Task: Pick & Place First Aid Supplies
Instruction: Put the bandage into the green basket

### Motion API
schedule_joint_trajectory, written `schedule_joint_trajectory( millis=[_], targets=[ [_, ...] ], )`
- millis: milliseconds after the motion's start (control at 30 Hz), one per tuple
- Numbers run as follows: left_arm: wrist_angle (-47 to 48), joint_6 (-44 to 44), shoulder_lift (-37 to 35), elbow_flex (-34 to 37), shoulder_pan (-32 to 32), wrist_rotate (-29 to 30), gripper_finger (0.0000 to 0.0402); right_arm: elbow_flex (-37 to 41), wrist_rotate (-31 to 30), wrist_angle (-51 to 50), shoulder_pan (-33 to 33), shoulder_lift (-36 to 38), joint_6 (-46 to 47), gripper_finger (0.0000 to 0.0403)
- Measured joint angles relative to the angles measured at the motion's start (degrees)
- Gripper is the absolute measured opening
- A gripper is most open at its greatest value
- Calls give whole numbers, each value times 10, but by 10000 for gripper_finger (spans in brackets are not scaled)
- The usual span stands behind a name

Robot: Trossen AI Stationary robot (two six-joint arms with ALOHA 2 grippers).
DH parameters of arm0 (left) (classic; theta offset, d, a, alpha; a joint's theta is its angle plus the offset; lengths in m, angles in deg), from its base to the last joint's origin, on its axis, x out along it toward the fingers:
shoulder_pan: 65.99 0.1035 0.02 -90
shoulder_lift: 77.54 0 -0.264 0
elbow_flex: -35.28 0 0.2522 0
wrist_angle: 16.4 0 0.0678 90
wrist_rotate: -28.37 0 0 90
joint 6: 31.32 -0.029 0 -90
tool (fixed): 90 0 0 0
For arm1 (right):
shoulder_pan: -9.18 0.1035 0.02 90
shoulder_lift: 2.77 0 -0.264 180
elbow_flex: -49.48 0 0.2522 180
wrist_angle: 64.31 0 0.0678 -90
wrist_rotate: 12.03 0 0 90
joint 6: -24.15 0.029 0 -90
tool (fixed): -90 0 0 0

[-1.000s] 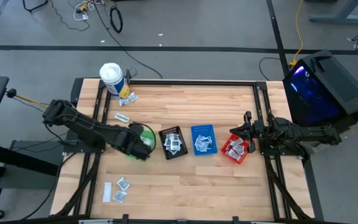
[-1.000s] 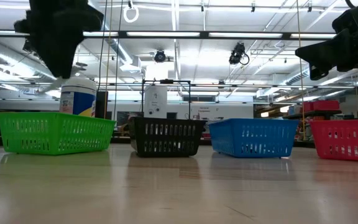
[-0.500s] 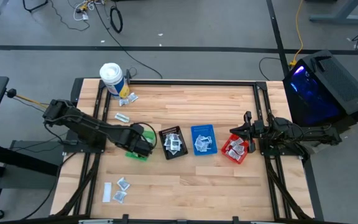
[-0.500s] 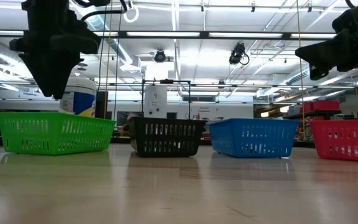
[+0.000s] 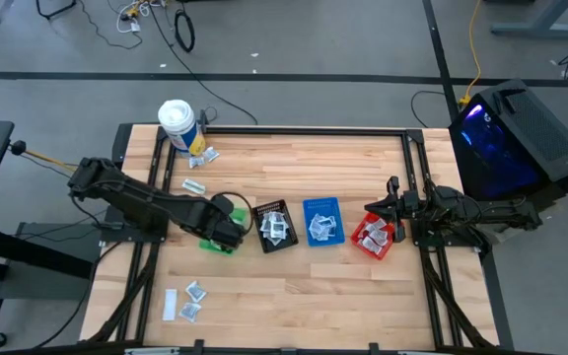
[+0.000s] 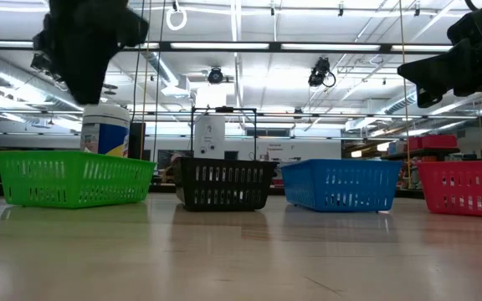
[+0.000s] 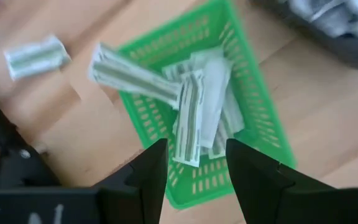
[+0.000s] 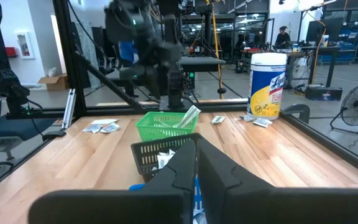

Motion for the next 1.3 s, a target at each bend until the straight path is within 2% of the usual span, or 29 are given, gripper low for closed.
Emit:
schedule_joint_trajectory(
  millis=[167, 333, 567, 867, 1033, 1300],
  targets=[
    [51, -9, 0, -61, 7, 65, 172, 0, 0, 0, 0, 0, 0, 23],
    [78, -64, 0, -67, 44, 106, 172, 0, 0, 0, 0, 0, 0, 23],
    [122, -143, 0, -64, 123, 94, 154, 0, 0, 0, 0, 0, 0, 23],
    [128, -236, 0, -64, 218, 74, 58, 0, 0, 0, 0, 0, 0, 23],
    [128, -251, 0, -64, 255, 72, 8, 0, 0, 0, 0, 0, 0, 23],
    [118, -271, 0, -46, 286, 59, 8, 0, 0, 0, 0, 0, 0, 23]
  ],
)
